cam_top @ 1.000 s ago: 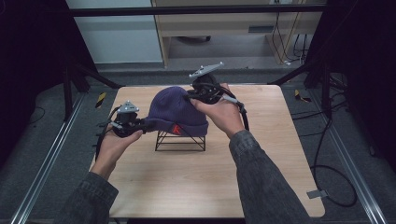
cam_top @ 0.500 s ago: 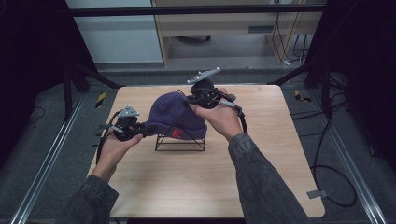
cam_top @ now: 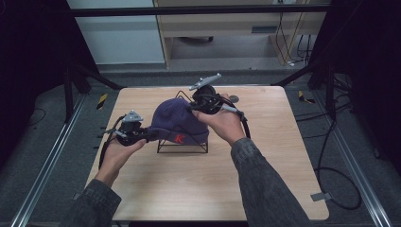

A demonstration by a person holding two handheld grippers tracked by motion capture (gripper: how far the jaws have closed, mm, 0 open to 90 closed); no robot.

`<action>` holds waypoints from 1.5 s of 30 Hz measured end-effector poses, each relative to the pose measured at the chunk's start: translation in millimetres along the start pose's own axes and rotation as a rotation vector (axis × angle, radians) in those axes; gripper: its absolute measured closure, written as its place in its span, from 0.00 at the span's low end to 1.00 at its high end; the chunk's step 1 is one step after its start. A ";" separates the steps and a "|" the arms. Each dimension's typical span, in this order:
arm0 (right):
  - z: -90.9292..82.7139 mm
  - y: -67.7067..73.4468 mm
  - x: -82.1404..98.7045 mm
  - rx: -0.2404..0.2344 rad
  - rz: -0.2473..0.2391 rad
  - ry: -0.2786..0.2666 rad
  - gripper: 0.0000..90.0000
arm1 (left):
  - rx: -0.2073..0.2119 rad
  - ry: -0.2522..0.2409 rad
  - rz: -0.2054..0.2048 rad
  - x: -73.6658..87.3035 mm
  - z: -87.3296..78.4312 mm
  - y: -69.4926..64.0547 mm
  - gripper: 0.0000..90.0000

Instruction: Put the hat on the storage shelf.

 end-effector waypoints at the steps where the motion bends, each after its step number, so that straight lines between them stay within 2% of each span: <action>1: 0.6 -0.2 0.8 0.003 0.003 0.003 0.85 | 0.001 0.004 -0.002 1.0 1.2 -0.3 0.77; 5: 4.3 0.1 4.9 0.000 0.005 0.011 0.84 | -0.006 0.013 0.005 4.1 4.7 -1.2 0.76; 16: 10.0 3.6 8.7 0.004 0.004 0.030 0.80 | -0.007 0.027 -0.008 15.5 11.5 -0.3 0.72; 22: 7.9 5.7 8.1 0.008 0.004 0.022 0.77 | -0.025 0.024 -0.022 18.9 9.4 3.0 0.65; 28: 3.7 11.8 7.0 0.003 0.002 0.013 0.77 | -0.035 0.008 -0.035 20.4 5.9 3.9 0.64; 31: 1.9 13.2 8.0 0.001 -0.003 0.011 0.77 | -0.056 0.001 -0.031 20.9 1.3 6.3 0.62; 34: 0.3 14.3 8.5 0.004 -0.002 0.013 0.76 | -0.073 -0.003 -0.029 22.7 -2.5 8.8 0.57; 35: -0.7 14.8 8.2 0.004 -0.004 0.010 0.76 | -0.096 -0.001 -0.040 26.5 -6.8 12.4 0.57; 37: -4.0 15.8 6.5 0.004 -0.005 0.001 0.75 | -0.103 0.001 -0.040 28.0 -8.3 13.5 0.51; 38: -5.4 15.8 5.9 0.007 -0.004 0.000 0.75 | -0.126 -0.002 -0.046 31.8 -13.2 15.6 0.49; 42: -9.2 14.8 4.8 0.012 0.002 -0.009 0.72 | -0.161 -0.010 -0.065 38.9 -20.9 18.0 0.39; 45: -12.5 14.9 4.1 0.019 0.006 -0.010 0.69 | -0.170 -0.011 -0.073 43.9 -23.8 18.3 0.30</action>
Point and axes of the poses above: each handheld gripper's, and its own axes: z roughly forward along the jaws, x roughly out of its underside, y roughly to its left, the point moved 9 cm from there along z, roughly forward along the jaws, and after that the axes turned 5 degrees about -x, right-handed, at the moved point
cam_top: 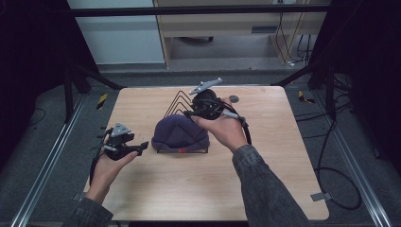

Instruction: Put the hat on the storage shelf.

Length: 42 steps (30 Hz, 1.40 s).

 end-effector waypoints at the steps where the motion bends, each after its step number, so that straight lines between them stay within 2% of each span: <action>1: 0.0 0.0 0.0 0.000 0.000 0.000 0.69 | -0.001 0.002 -0.004 2.1 -0.7 0.4 0.30; 3: -2.7 1.1 -1.3 0.002 -0.002 -0.004 0.66 | -0.006 0.013 -0.026 10.0 -1.9 1.4 0.25; 4: -5.3 3.1 -2.9 -0.001 -0.002 -0.010 0.64 | -0.021 0.015 -0.050 16.9 -2.2 3.6 0.22; 6: -8.7 5.2 -5.1 0.000 -0.006 -0.013 0.62 | -0.025 0.016 -0.066 22.5 -1.5 5.0 0.19; 10: -15.0 8.2 -9.4 0.001 -0.013 -0.024 0.57 | -0.046 0.062 -0.053 37.6 4.7 10.1 0.15; 13: -20.1 9.3 -12.4 0.007 -0.017 -0.033 0.53 | -0.063 0.078 -0.073 44.0 7.2 15.7 0.13; 15: -21.6 9.4 -13.3 0.007 -0.019 -0.036 0.52 | -0.063 0.080 -0.080 45.5 7.7 16.4 0.12; 20: -31.0 9.0 -14.9 0.016 -0.005 -0.049 0.43 | -0.075 0.138 -0.065 62.8 14.9 19.0 0.10; 26: -35.6 7.0 -12.6 0.026 0.007 -0.066 0.37 | -0.071 0.156 -0.071 70.3 17.0 21.2 0.07; 37: -47.4 -6.9 0.9 0.058 0.045 -0.087 0.21 | -0.070 0.173 -0.073 77.1 18.9 23.9 0.06; 42: -63.4 -24.3 17.4 0.091 0.070 -0.114 0.14 | -0.077 0.189 -0.085 80.1 20.2 26.0 0.06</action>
Point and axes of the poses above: each handheld gripper's, and its own axes: z roughly forward along the jaws, x roughly out of its underside, y roughly to its left, the point moved 9 cm from there along z, roughly forward along the jaws, and after that the axes turned 5 degrees about -x, right-handed, at the moved point
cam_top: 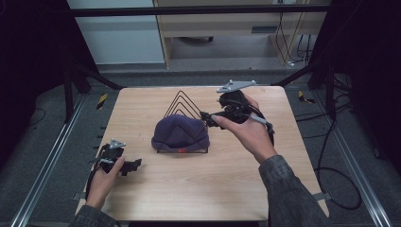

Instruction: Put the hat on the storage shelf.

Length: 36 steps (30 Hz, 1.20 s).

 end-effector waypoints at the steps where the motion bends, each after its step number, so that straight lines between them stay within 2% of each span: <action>1: 0.0 0.0 0.0 0.000 0.000 0.000 0.14 | 0.002 0.002 -0.001 0.4 0.4 -0.5 0.06; 5: -14.1 -16.1 16.3 0.016 0.012 -0.002 0.11 | 0.000 0.020 0.016 2.6 2.7 -1.8 0.06; 7: -16.0 -18.4 18.6 0.019 0.015 -0.004 0.11 | 0.000 0.023 0.017 3.3 3.7 -2.2 0.06; 9: -23.2 -26.7 28.7 0.027 0.031 -0.012 0.10 | 0.001 0.032 0.022 4.5 4.6 -2.8 0.06; 15: -33.6 -42.9 43.4 0.055 0.049 -0.001 0.12 | 0.004 0.040 0.034 5.1 7.4 -5.2 0.05; 21: -43.5 -69.0 56.6 0.128 0.061 0.011 0.16 | 0.003 0.057 0.050 7.5 9.3 -6.5 0.05; 25: -46.9 -83.8 71.9 0.152 0.095 0.021 0.16 | 0.000 0.063 0.049 9.0 10.7 -5.5 0.04; 28: -46.3 -93.1 89.8 0.167 0.112 0.044 0.16 | 0.001 0.061 0.047 9.3 11.1 -5.2 0.03; 36: -43.0 -109.3 129.0 0.191 0.159 0.078 0.17 | 0.004 0.052 0.062 10.2 11.7 -5.0 0.01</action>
Point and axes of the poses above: each handheld gripper's, and its own axes: z roughly forward along the jaws, x roughly out of its underside, y roughly to its left, the point moved 9 cm from there along z, roughly forward along the jaws, and after that the axes turned 5 degrees about -x, right-handed, at the moved point
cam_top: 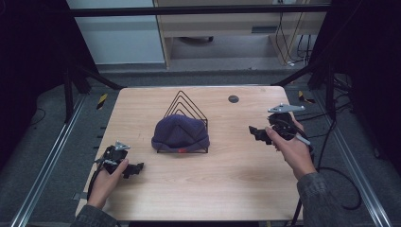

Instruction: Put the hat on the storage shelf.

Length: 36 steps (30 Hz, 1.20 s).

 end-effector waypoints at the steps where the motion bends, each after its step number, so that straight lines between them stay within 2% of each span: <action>1: 1.1 -1.2 4.1 0.001 0.006 0.004 0.17 | 0.001 -0.002 0.001 -0.1 0.4 -0.1 0.01; 12: 25.1 -10.5 41.1 0.012 0.046 0.065 0.17 | 0.008 -0.013 -0.008 -1.5 2.2 -1.1 0.00; 16: 41.7 -15.8 52.4 0.027 0.058 0.084 0.18 | 0.008 -0.021 -0.006 -2.8 3.3 -1.3 0.00; 20: 63.5 -20.0 74.8 0.045 0.079 0.131 0.18 | 0.009 -0.033 -0.005 -4.3 4.8 -0.9 0.00; 23: 75.0 -23.7 84.0 0.071 0.094 0.132 0.18 | -0.002 -0.056 -0.022 -7.5 8.1 1.8 0.00; 26: 81.0 -25.0 85.8 0.083 0.107 0.124 0.18 | -0.006 -0.065 -0.030 -8.9 9.4 2.5 0.00; 31: 87.4 -21.2 84.1 0.073 0.116 0.111 0.18 | -0.007 -0.074 -0.031 -9.6 10.2 2.9 0.00; 36: 93.9 -19.5 86.8 0.076 0.125 0.120 0.18 | -0.007 -0.079 -0.030 -9.3 10.1 3.1 0.00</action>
Point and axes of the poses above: each handheld gripper's, and its own axes: z roughly forward along the jaws, x roughly out of its underside, y roughly to its left, the point moved 9 cm from there along z, roughly forward along the jaws, and after that the axes turned 5 degrees about -x, right-handed, at the moved point
